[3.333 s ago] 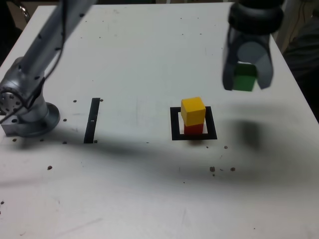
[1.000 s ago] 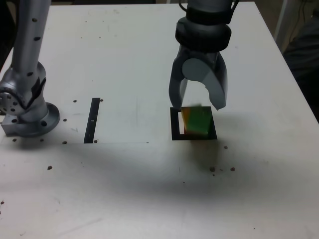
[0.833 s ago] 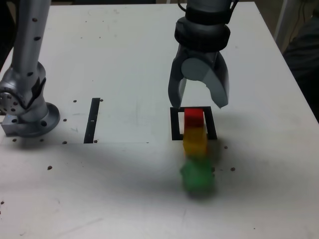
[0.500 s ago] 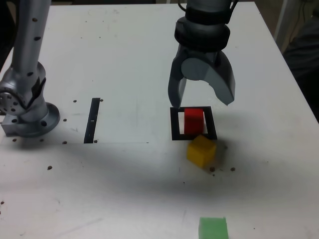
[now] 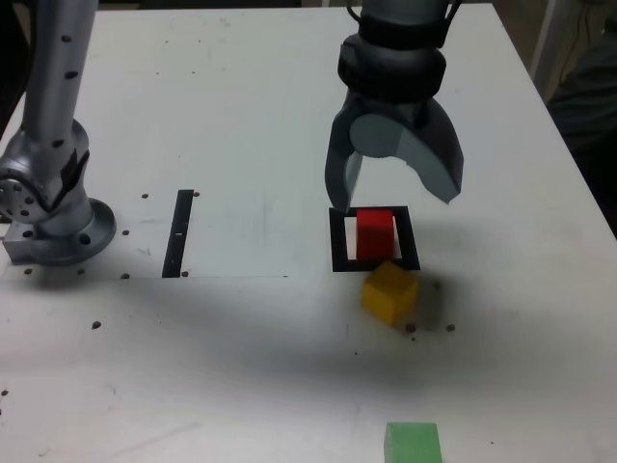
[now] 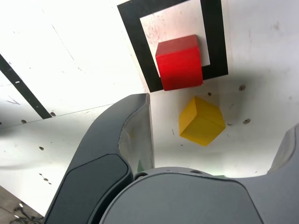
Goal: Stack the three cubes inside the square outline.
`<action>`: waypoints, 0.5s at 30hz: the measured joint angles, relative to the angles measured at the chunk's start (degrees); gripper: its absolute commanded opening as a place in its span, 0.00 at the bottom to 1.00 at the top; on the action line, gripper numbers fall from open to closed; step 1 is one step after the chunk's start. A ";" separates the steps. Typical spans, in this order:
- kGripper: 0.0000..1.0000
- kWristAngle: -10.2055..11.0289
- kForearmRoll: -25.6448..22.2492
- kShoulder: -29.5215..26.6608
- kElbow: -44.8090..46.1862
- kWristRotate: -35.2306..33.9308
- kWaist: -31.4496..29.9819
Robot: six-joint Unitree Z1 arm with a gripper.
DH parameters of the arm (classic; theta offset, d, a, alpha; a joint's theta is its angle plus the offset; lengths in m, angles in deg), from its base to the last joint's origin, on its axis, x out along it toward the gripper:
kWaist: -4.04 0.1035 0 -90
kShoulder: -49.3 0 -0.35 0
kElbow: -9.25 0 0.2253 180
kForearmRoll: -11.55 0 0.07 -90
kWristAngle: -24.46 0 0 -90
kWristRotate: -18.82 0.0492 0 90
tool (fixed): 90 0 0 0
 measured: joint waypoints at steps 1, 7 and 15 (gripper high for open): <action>0.99 0.11 0.00 0.00 0.00 0.29 -0.47; 0.99 0.57 0.41 0.02 0.00 1.14 -3.82; 0.99 0.84 1.52 1.46 -0.04 5.60 -7.41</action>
